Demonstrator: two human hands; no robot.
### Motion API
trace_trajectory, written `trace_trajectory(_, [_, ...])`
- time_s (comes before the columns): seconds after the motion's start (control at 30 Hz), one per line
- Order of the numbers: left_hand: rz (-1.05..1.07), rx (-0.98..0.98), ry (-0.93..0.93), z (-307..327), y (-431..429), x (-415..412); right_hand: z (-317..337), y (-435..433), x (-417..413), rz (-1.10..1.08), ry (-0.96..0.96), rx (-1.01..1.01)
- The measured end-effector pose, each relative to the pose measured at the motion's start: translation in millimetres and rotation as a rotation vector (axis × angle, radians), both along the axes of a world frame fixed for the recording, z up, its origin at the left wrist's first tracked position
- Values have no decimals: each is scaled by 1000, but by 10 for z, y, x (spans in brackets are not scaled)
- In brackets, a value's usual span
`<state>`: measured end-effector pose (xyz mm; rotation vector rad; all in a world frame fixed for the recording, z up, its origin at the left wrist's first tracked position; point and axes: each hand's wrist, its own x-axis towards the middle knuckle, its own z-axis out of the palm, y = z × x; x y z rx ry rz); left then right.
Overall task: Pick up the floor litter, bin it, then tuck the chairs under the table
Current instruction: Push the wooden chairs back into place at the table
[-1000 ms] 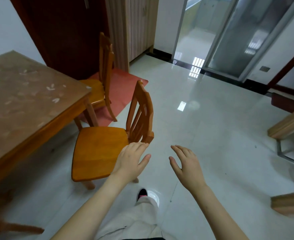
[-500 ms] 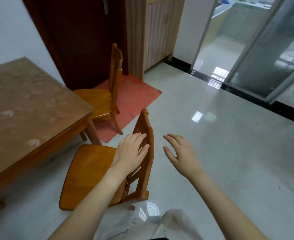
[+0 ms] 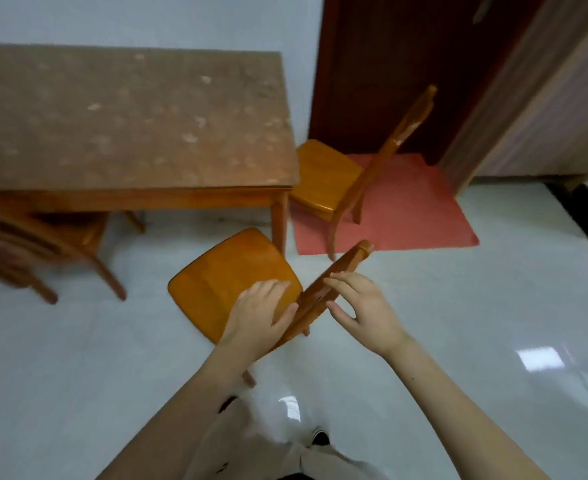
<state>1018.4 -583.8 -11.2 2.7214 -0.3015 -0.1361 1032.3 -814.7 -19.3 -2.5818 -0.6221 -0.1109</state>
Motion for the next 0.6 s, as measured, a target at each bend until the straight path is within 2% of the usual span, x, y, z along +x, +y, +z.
trace_trajectory(0.13, [144,-13,51,-100,-131,-380,-86,-91,223,296,61,-63])
trace_trajectory(0.27, [263,8,66,-230,-176,-694,-194,-38,369,504,114,-154])
trace_trajectory(0.47, [446,33,3,-387,-227,-924,-364,-65,538,548,200,-161])
trace_trajectory(0.6, [582,-34,-18,-501,-297,-841,-444,-133,664,477,212,-129])
